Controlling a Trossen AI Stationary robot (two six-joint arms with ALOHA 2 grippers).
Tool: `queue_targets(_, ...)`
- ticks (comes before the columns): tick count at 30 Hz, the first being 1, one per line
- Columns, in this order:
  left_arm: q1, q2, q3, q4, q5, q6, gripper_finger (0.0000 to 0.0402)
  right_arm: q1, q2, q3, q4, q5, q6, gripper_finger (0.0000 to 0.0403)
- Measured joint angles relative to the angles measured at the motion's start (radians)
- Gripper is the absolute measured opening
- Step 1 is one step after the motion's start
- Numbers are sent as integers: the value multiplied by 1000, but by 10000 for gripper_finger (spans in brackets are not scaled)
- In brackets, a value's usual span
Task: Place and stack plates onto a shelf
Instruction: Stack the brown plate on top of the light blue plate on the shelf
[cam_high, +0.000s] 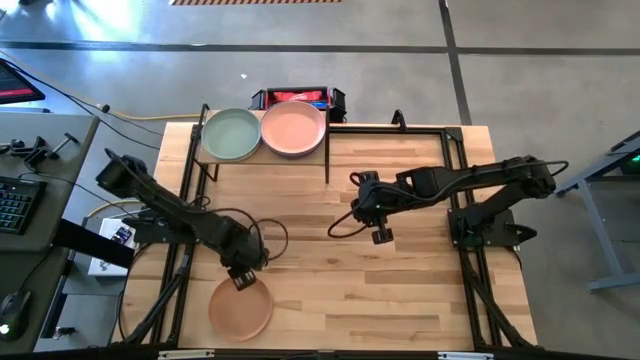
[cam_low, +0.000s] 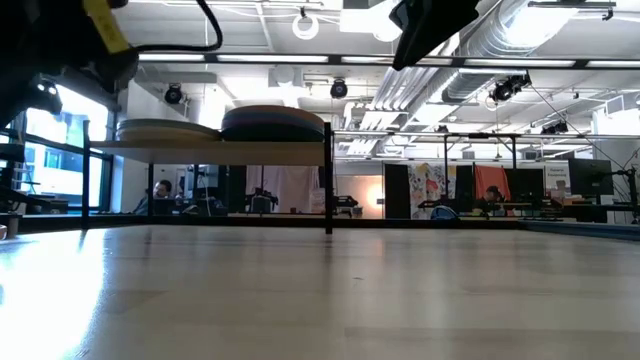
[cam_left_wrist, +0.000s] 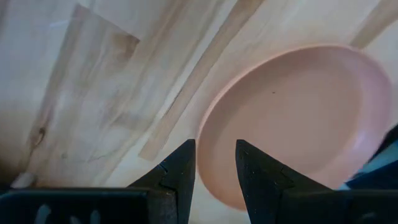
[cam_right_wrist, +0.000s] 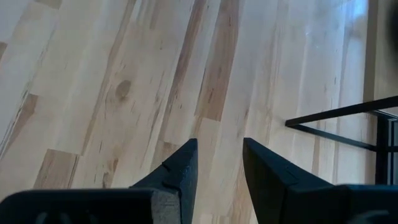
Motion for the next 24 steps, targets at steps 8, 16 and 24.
queue_targets(8, -38, 108, 0, 65, 0, 8, 103, -1, 0, 0, 0, -3, 0, 106)
queue_targets(16, -50, 197, 0, 74, 1, 9, 103, -1, 0, 0, 1, -3, 0, 106)
queue_targets(24, -50, 244, 0, 82, 2, 43, 103, -1, 0, 0, 1, -3, 0, 106)
